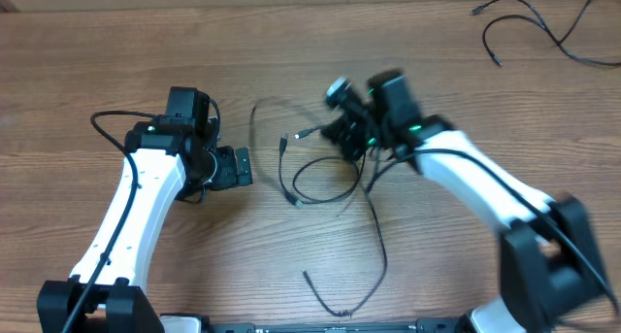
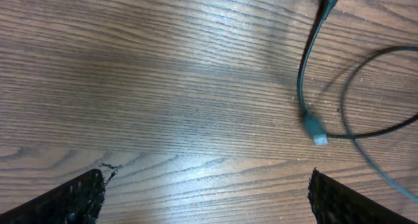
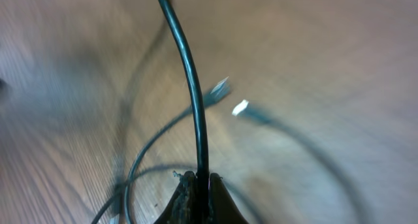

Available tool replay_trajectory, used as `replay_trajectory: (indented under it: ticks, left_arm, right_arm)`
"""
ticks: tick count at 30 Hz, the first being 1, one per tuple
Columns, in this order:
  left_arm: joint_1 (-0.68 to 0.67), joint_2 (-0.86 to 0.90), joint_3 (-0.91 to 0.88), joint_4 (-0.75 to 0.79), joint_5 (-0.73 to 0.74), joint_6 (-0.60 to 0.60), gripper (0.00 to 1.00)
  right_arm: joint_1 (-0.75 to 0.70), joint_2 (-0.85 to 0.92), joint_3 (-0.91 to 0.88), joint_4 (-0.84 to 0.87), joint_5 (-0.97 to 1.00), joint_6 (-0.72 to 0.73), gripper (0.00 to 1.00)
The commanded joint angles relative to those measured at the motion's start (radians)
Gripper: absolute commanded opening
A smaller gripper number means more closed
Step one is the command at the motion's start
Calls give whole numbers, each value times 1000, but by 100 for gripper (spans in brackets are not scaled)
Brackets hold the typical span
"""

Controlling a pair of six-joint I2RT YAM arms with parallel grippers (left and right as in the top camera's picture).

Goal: Untangle cables
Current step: 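Lift the grasped cable up and rightward with the right gripper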

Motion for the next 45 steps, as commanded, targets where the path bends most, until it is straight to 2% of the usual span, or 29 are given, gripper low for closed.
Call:
replay_trajectory:
  ticks: [1, 10, 17, 28, 34, 45]
  left_arm:
    - [2, 4, -3, 1, 7, -10, 100]
    - [2, 4, -3, 1, 7, -10, 100]
    - [2, 4, -3, 1, 7, -10, 100]
    - [2, 4, -3, 1, 7, -10, 100]
    - [2, 4, -3, 1, 7, -10, 99]
    - [2, 4, -3, 1, 7, -10, 100]
  right_arm:
    - [-35, -177, 76, -54, 89, 2, 4]
    - [-44, -540, 98, -66, 164, -4, 4]
    - [-44, -708, 98, -10, 163, -8, 4]
    - [-44, -755, 98, 96, 163, -131, 4]
    - [-44, -756, 98, 27, 163, -244, 4]
    - [-44, -759, 98, -39, 328, -241, 4]
